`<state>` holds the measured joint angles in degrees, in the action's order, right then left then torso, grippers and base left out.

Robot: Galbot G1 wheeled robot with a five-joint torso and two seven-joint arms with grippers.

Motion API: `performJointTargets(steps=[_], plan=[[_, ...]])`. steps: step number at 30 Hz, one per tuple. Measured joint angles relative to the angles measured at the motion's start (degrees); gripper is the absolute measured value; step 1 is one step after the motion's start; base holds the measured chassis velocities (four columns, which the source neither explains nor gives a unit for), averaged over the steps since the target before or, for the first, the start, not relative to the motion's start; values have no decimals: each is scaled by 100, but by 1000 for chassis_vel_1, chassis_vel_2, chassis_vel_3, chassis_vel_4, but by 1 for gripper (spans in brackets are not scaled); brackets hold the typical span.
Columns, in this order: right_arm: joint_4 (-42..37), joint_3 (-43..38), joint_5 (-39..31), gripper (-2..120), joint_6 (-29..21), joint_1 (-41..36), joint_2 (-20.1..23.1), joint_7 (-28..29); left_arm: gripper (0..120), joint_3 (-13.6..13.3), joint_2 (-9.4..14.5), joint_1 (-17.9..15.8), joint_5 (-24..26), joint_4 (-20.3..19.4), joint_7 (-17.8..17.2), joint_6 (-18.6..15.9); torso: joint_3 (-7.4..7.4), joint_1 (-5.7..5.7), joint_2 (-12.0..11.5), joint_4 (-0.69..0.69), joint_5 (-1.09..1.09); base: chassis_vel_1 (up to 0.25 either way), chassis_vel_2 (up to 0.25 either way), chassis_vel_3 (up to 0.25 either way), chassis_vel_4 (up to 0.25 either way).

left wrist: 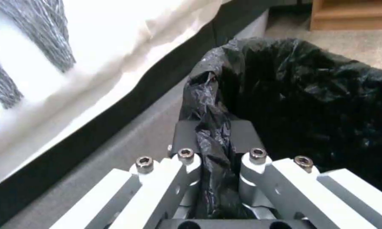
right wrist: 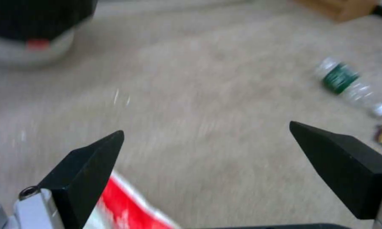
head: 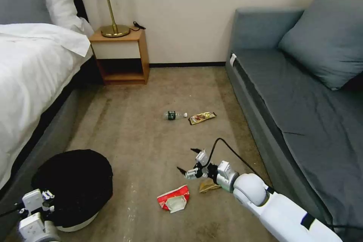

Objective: Pick up the trash bin, then pick up the garbage on the floor and place it into the trash bin.

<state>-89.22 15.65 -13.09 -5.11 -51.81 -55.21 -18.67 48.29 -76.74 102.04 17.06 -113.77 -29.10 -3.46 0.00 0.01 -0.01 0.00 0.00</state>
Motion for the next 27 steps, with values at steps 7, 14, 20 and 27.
performJointTargets(steps=[7, 14, 20, 27], plan=[[766, 692, 604, 100, 210, 477, -184, -158, 7, -87, -113, -11, -204, -89, -24, -76, 0, 0, 0, 0, 1, 0, 0, 0, 0], [1453, 1137, 1051, 100, 412, 688, -607, -268, 7, -127, -168, 1, -303, -203, -42, -171, 0, 0, 0, 0, 0, 0, 0, 0, 0], [1734, 1279, 1225, 100, 508, 715, -805, -324, 7, -98, -167, 28, -308, -223, -45, -180, 0, 0, 0, 0, 0, 0, 0, 0, 0], [1989, 1354, 1413, 100, 650, 641, -925, -395, 7, -93, -183, 36, -317, -242, -46, -190, -1, 0, 1, 0, -1, 0, 0, 0, 0]])
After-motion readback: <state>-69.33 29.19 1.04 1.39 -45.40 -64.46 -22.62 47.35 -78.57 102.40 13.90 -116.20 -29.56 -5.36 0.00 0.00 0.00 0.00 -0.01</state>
